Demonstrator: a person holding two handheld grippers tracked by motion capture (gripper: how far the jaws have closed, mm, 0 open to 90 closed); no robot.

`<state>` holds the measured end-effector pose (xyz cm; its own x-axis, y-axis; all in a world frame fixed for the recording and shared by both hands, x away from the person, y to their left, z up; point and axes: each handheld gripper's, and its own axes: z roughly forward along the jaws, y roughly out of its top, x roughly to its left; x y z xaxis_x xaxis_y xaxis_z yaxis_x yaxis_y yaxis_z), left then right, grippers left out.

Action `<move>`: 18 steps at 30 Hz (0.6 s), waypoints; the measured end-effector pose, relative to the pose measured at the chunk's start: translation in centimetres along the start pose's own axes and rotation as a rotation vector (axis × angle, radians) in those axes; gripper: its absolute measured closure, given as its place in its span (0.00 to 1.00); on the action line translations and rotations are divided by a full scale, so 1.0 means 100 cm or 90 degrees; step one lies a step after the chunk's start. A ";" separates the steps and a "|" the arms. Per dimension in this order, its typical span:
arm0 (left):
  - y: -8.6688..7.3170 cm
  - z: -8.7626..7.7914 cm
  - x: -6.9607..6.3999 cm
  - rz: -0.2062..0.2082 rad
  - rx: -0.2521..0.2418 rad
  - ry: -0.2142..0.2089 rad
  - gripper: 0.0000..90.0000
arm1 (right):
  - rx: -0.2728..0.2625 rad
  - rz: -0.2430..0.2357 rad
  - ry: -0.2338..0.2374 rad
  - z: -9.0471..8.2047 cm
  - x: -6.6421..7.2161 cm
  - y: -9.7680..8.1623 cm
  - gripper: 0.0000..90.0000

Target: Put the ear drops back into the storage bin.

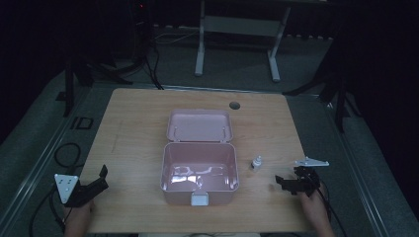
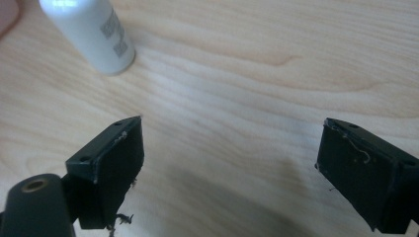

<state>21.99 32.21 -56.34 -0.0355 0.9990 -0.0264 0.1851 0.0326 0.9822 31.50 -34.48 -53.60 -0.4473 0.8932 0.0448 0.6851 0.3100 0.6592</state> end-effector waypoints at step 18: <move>0.000 0.000 0.000 -0.001 -0.001 -0.004 0.01 | 0.260 -0.122 0.022 -0.010 0.012 0.022 0.12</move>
<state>21.98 32.23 -56.35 -0.0293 0.9992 -0.0287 0.1833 0.0336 0.9825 31.89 -33.06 -51.35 -0.6024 0.7980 -0.0190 0.7557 0.5778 0.3083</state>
